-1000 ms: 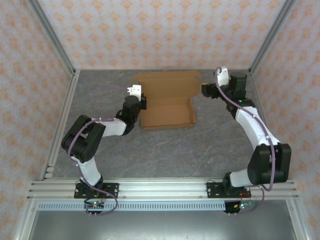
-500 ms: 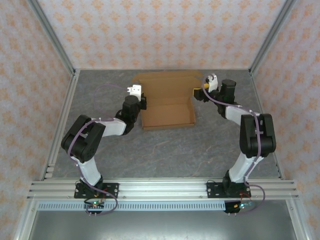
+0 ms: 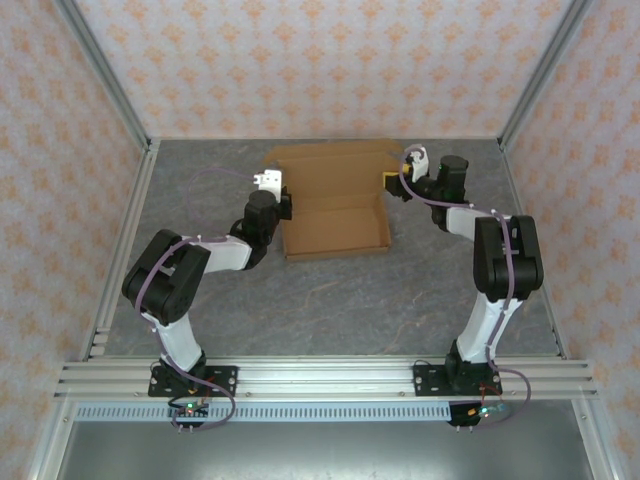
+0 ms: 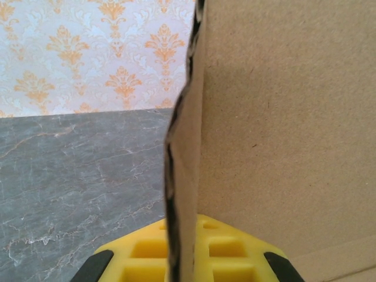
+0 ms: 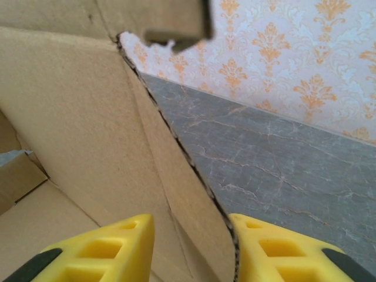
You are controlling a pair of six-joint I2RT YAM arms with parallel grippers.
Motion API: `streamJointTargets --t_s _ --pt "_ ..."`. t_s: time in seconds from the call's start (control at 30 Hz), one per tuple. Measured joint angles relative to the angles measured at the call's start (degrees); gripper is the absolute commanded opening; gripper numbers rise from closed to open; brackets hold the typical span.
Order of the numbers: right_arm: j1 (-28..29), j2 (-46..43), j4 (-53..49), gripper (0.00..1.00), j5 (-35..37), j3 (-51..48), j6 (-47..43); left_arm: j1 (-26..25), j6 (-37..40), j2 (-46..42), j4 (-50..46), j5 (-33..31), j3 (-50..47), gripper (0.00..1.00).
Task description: Fold the paper box
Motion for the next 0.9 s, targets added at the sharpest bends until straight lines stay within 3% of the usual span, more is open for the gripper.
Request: streamJointTargets --t_s 0.43,0.9 --pt "0.28 -1.01 3.34 0.24 2.38 -2.89 1.31 0.0 -0.57 0.0 -0.11 0.17 0.0 0.0" --pt "7.23 -7.63 6.03 0.15 20.22 -9.51 1.44 -0.02 -1.68 0.0 -0.94 0.15 0.11 0.0"
